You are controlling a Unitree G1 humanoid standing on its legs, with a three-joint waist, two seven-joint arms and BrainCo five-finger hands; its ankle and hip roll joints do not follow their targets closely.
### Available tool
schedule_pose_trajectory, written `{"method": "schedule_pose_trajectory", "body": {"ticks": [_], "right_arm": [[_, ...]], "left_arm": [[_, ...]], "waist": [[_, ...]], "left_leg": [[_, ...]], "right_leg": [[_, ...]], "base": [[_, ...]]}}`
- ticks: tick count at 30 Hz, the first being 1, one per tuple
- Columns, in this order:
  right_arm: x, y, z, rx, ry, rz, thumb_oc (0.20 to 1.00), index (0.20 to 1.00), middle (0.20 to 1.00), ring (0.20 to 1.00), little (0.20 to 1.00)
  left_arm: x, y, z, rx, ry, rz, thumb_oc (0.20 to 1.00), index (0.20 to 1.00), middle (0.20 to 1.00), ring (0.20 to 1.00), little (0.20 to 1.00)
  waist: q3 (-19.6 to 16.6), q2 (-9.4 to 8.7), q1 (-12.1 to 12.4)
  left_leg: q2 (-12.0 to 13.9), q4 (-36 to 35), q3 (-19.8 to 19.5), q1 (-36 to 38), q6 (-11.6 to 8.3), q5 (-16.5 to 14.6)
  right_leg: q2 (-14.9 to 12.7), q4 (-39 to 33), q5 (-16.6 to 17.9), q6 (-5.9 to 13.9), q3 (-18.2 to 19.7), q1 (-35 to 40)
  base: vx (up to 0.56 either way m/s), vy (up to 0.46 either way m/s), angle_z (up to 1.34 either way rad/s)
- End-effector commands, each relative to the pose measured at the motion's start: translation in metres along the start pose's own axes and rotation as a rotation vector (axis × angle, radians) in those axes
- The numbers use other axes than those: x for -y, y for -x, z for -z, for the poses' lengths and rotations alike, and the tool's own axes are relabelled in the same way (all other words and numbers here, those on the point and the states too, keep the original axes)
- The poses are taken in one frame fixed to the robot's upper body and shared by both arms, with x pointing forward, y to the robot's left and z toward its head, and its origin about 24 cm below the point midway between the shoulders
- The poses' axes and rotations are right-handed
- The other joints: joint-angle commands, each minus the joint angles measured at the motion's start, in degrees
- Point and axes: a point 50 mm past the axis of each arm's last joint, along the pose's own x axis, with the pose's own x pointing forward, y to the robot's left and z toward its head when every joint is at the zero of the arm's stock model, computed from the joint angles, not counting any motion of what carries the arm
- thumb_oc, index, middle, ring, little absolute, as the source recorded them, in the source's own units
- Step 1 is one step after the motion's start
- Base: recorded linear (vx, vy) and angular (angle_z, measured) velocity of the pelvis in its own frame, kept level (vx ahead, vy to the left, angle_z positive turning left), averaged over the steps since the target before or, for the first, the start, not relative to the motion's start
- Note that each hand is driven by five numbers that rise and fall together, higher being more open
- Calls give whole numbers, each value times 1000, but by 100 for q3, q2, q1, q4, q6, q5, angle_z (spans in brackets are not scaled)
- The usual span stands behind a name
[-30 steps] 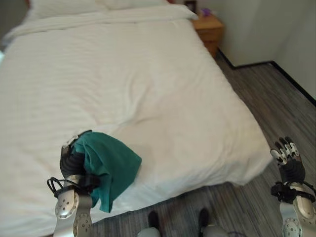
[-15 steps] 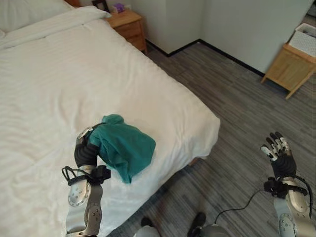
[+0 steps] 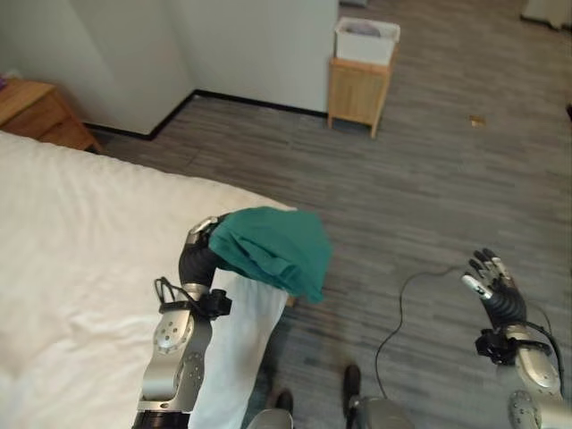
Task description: Pick up bed clothes into laundry basket.
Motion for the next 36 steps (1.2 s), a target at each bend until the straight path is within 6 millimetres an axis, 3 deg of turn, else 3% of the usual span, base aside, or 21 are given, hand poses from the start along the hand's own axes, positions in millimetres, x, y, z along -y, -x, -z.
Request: {"method": "schedule_pose_trajectory", "body": {"ticks": [1,3,4,5,6,10,11,14,23,26,27,28,29,31,32,33,34,35,36], "right_arm": [[-16,-13,-28,137,-4,-88,1000,1000,1000,1000,1000],[-15,-12,-24,115,2,-93,1000,1000,1000,1000,1000],[-12,-11,-23,114,2,-67,1000,1000,1000,1000,1000],[-12,-11,-23,114,2,-67,1000,1000,1000,1000,1000],[-4,-11,-24,118,13,-30,1000,1000,1000,1000,1000],[0,-10,-24,108,14,-12,1000,1000,1000,1000,1000],[46,-5,15,-48,-34,328,1000,1000,1000,1000,1000],[43,-3,18,-44,-71,339,1000,1000,1000,1000,1000],[31,-15,11,-19,-56,273,1000,1000,1000,1000,1000],[26,-21,3,15,-52,244,1000,1000,1000,1000,1000],[26,-21,3,16,-53,244,1000,1000,1000,1000,1000],[21,-22,4,15,-66,230,1000,1000,1000,1000,1000],[18,-24,4,17,-71,217,1000,1000,1000,1000,1000],[18,-24,4,16,-71,217,1000,1000,1000,1000,1000],[19,-23,6,-1,-50,213,1000,1000,1000,1000,1000],[22,-22,6,-1,-34,231,1000,1000,1000,1000,1000],[22,-22,6,-1,-34,231,1000,1000,1000,1000,1000],[22,-22,5,11,-56,241,1000,1000,1000,1000,1000],[20,-20,7,-3,-63,229,1000,1000,1000,1000,1000]], "left_arm": [[-10,-1,-41,189,-67,9,200,200,200,200,200],[-10,1,-39,174,-59,11,200,200,200,200,200],[-11,3,-36,160,-50,4,200,200,200,200,200],[-11,3,-36,159,-50,4,200,200,200,200,200],[-15,12,-25,115,-26,-50,200,200,200,200,200],[-15,19,-13,52,-9,-48,200,200,200,200,200],[-43,18,36,-158,-77,-293,200,200,200,200,200],[-39,23,44,-194,-67,-277,200,200,200,200,200],[-50,28,46,-227,-114,-306,200,200,200,200,200],[-59,29,42,-231,-156,-309,200,200,200,200,200],[-59,28,42,-229,-156,-309,200,200,200,200,200],[-56,23,39,-223,-180,-278,200,200,200,200,200],[-57,20,37,-212,-186,-271,200,200,200,200,200],[-57,20,37,-212,-186,-271,200,200,200,200,200],[-54,17,34,-196,-171,-254,200,200,200,200,200],[-50,13,34,-188,-163,-241,200,200,200,200,200],[-50,13,34,-188,-163,-241,200,200,200,200,200],[-50,12,38,-205,-166,-249,200,200,200,200,200],[-48,13,39,-212,-161,-238,200,200,200,200,200]], "waist": [[122,210,349],[77,226,374],[-96,200,431],[-93,201,429],[-275,69,566],[-293,67,569],[-237,268,449],[-272,290,444],[-245,273,478],[-42,394,492],[-48,383,506],[124,457,414],[149,474,407],[153,479,408],[143,461,393],[185,422,304],[194,425,305],[210,356,255],[188,322,250]], "left_leg": [[477,-575,-4,233,-106,187],[429,-534,50,167,-33,242],[308,-579,6,112,-29,292],[309,-580,3,118,-30,292],[143,-652,-164,53,-64,383],[136,-736,-321,168,-42,403],[398,-783,-18,112,-457,814],[381,-824,-20,165,-418,780],[374,-827,49,135,-339,643],[472,-773,307,199,-176,497],[462,-757,320,174,-171,491],[570,-752,307,234,-210,470],[682,-773,360,281,-264,455],[694,-787,361,299,-270,449],[841,-845,357,413,-404,402],[958,-863,199,555,-547,300],[961,-863,199,565,-548,295],[1141,-806,120,648,-682,215],[1226,-768,118,665,-739,218]], "right_leg": [[-180,1159,-391,-32,-398,551],[-27,1471,-514,-124,-411,692],[143,974,-644,-212,-348,987],[145,960,-638,-212,-351,999],[410,-113,-569,-376,-54,1325],[451,-158,-582,-433,-21,1434],[264,-498,-587,-428,-705,1875],[251,-502,-624,-419,-689,1899],[167,-495,-586,-321,-592,1779],[-14,1032,-647,-100,-372,1114],[-31,1118,-685,-94,-350,1049],[-265,1313,-334,-7,-400,691],[-468,1232,-284,-12,-519,542],[-456,1220,-286,-14,-524,558],[-719,843,-139,-16,-554,444],[-758,507,60,70,-294,428],[-754,497,63,72,-297,444],[-834,397,175,191,-146,391],[-787,406,70,190,-157,446]], "base": [[-161,125,-74],[-111,109,-30],[-24,47,16],[-17,14,18],[-4,-32,7],[18,-37,32],[32,-33,-2],[59,36,2],[41,59,-1],[34,93,-52],[33,-24,-74],[58,-99,-41],[70,-104,-10],[90,-108,4],[304,-336,3],[305,-335,4],[328,-421,17],[212,-341,29],[284,-480,40]]}}
